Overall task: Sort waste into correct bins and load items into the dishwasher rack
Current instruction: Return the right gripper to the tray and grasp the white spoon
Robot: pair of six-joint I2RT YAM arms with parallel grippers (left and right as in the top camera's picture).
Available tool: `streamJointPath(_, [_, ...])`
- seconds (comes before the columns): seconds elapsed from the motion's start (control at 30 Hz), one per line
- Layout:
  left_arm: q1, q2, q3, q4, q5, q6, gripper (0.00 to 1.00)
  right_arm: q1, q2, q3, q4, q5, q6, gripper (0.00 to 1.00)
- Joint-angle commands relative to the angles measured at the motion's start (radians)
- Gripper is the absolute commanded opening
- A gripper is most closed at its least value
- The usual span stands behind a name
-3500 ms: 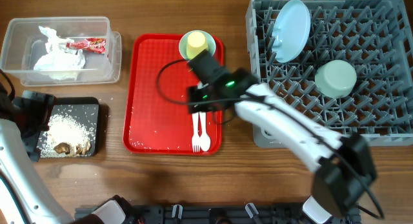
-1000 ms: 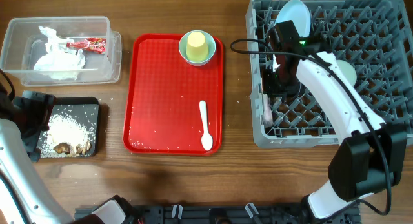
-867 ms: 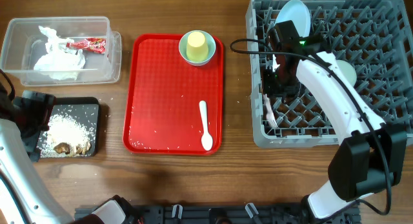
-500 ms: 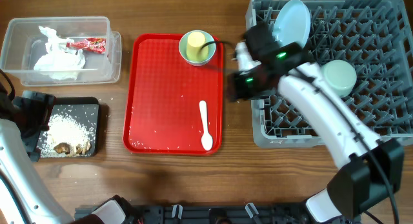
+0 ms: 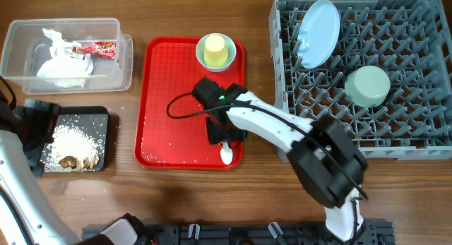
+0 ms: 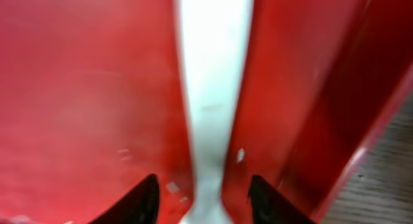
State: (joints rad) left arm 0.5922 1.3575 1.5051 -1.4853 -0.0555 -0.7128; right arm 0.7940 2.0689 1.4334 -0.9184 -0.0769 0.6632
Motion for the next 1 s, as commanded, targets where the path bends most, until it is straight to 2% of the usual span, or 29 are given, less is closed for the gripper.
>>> streamJointPath(0.0, [0.006, 0.0, 0.008, 0.0, -0.006, 0.005, 1.0, 0.002, 0.022, -0.002, -0.005, 0.005, 0.021, 0.38])
streamJointPath(0.1, [0.006, 0.0, 0.008, 0.0, -0.006, 0.005, 1.0, 0.009, 0.023, -0.002, -0.006, 0.006, 0.021, 0.32])
streamJointPath(0.23, [0.006, 0.0, 0.008, 0.0, -0.006, 0.005, 1.0, 0.03, 0.023, -0.002, 0.002, 0.006, 0.024, 0.12])
streamJointPath(0.37, [0.006, 0.0, 0.008, 0.0, -0.006, 0.005, 1.0, 0.041, 0.023, -0.002, 0.004, 0.01, 0.048, 0.04])
streamJointPath(0.57, [0.006, 0.0, 0.008, 0.0, -0.006, 0.005, 1.0, 0.03, 0.022, 0.034, -0.035, 0.031, 0.04, 0.04])
streamJointPath(0.83, [0.006, 0.0, 0.008, 0.0, -0.006, 0.005, 1.0, -0.101, -0.071, 0.248, -0.175, 0.011, -0.123, 0.05])
streamJointPath(0.87, [0.006, 0.0, 0.008, 0.0, -0.006, 0.005, 1.0, -0.125, -0.089, 0.257, -0.178, -0.023, -0.155, 0.06])
streamJointPath(0.97, [0.006, 0.0, 0.008, 0.0, -0.006, 0.005, 1.0, -0.158, -0.109, 0.257, -0.192, -0.118, -0.2, 0.26])
